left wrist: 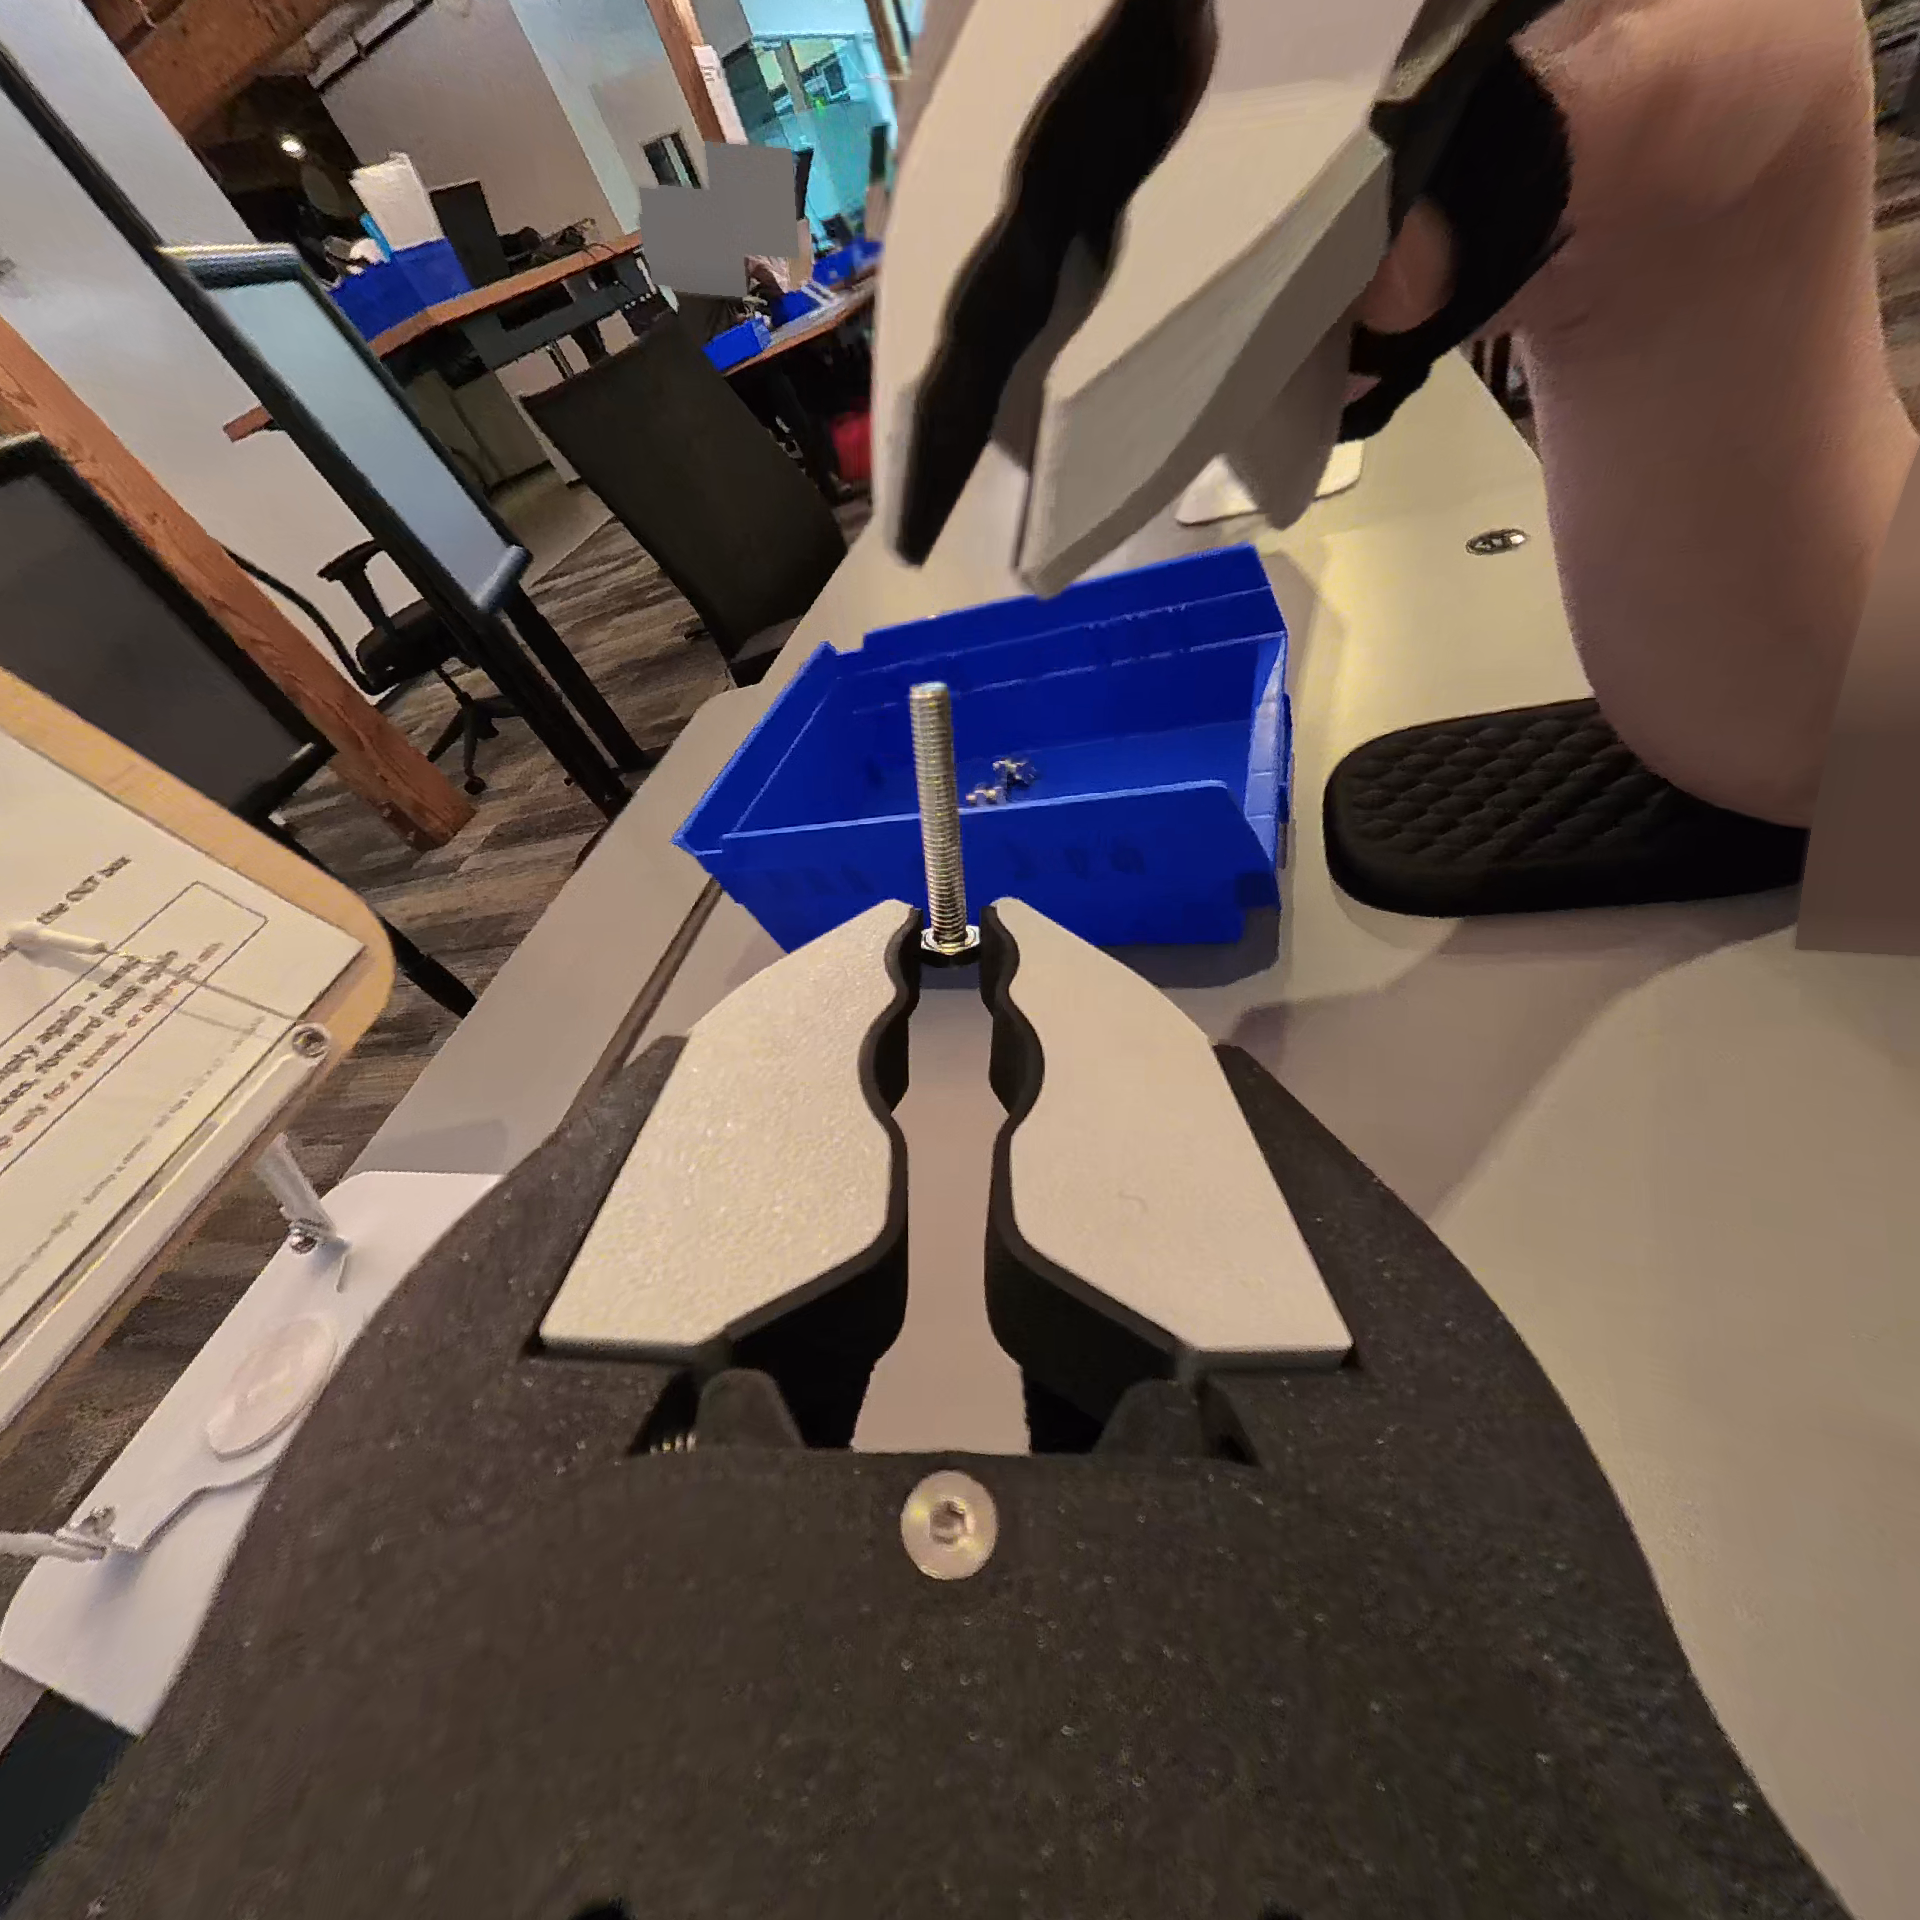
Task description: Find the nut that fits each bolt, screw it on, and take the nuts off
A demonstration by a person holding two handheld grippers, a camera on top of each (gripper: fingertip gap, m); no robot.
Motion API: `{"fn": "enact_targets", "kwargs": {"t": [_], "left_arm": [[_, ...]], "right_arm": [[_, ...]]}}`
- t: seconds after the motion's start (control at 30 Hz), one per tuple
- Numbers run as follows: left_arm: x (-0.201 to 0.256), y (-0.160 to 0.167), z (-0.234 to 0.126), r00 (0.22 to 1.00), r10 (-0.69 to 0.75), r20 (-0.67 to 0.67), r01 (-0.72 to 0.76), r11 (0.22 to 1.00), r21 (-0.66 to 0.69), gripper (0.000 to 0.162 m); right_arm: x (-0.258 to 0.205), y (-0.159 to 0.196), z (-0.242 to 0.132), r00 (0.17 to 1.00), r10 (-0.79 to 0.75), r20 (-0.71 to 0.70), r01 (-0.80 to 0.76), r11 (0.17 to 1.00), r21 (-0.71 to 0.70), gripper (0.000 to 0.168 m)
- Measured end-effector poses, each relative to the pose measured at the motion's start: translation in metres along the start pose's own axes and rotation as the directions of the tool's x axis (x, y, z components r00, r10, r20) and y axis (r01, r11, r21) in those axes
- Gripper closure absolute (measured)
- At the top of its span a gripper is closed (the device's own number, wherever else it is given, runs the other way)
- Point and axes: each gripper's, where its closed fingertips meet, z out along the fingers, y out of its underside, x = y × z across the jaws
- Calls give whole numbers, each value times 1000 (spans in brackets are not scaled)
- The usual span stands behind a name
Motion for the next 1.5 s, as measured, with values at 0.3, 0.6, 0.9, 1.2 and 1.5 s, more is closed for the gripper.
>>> {"fn": "enact_targets", "kwargs": {"t": [0.3,0.6,0.9,1.2,1.5], "left_arm": [[-81,-24,-86,969,-106,224,88,992,85,152],[-117,-35,-161,935,-170,311,129,981,146,152],[-111,-32,-147,950,-140,280,115,988,104,152],[-111,-29,-144,951,-138,275,119,989,83,152],[-108,-25,-136,957,-133,259,122,991,59,152]], "right_arm": [[-31,45,38,885,-313,345,321,946,37,141],[-50,170,133,784,-315,535,569,710,-415,145],[-50,183,150,811,-206,548,515,696,-500,148],[-49,196,157,810,-200,551,529,656,-539,153],[-51,199,158,817,-156,555,500,671,-547,157]]}}
